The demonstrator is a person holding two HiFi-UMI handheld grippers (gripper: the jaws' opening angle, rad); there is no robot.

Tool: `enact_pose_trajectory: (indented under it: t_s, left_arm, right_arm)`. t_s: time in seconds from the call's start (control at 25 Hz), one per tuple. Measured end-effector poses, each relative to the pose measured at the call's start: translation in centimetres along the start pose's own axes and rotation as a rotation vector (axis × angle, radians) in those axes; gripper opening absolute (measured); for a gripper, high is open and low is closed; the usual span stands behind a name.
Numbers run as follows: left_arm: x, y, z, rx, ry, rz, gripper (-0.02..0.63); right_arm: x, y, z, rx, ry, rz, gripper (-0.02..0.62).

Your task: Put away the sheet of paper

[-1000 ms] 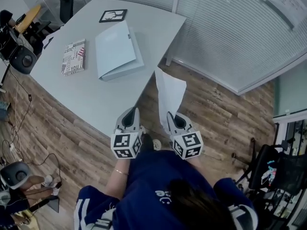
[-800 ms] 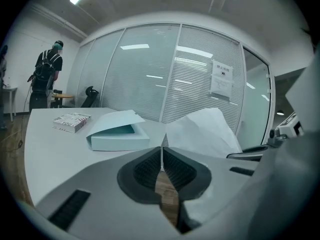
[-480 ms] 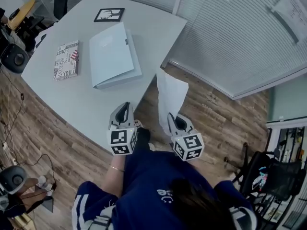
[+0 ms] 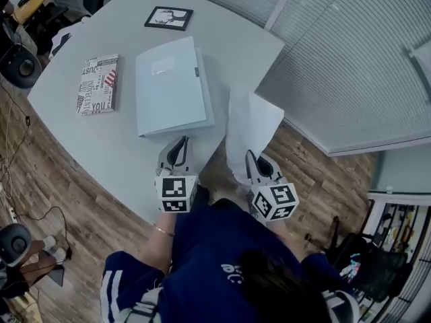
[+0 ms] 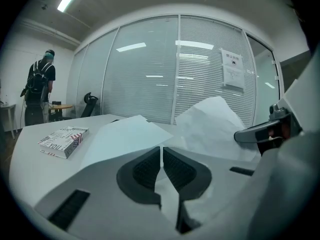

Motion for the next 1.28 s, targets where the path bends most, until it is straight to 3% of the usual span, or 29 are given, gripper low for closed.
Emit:
enact_pose_trajectory:
  t_s: [0.32, 0.52, 0.68, 1.0, 1.28]
  left_arm:
    - [-0.7, 1.3, 0.5, -0.019, -0.01, 0.012, 0.006]
    - [-0.8, 2.1, 1.0, -0.042, 0.006, 0.074, 0.008]
    - [-0.8, 2.6, 1.3, -0.057, 0.07, 0.143, 0.017]
    - [-1.4, 4.5, 0.6, -0.19, 0.174, 0.157, 0.158]
    - [-1.5, 6.1, 0.8, -0.245, 0.285, 0.234, 0.169]
  right_arm:
    - [1.3, 2.6, 2.4, -0.033, -0.012, 0.019, 0.009]
    - [3.3, 4.7, 4.2, -0.043, -0.003, 0.055, 0.009]
    - [4.2, 6.2, 5.5, -0.053, -0.023, 0.106, 0.009]
    - [5.6, 8.3, 6.9, -0.041, -0.006, 0.151, 0.009]
    - [6.4, 9.0, 7.6, -0.04, -0.021, 0.174, 0.009]
Point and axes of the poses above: the fingertips, and each gripper's own axes: y forward along the fingers, x to its right, z out of its top, the point moved 8 cm from there along -y, backward along the fingers, and after that the axes turned 6 degrees about -x, right-handed, at the moved point
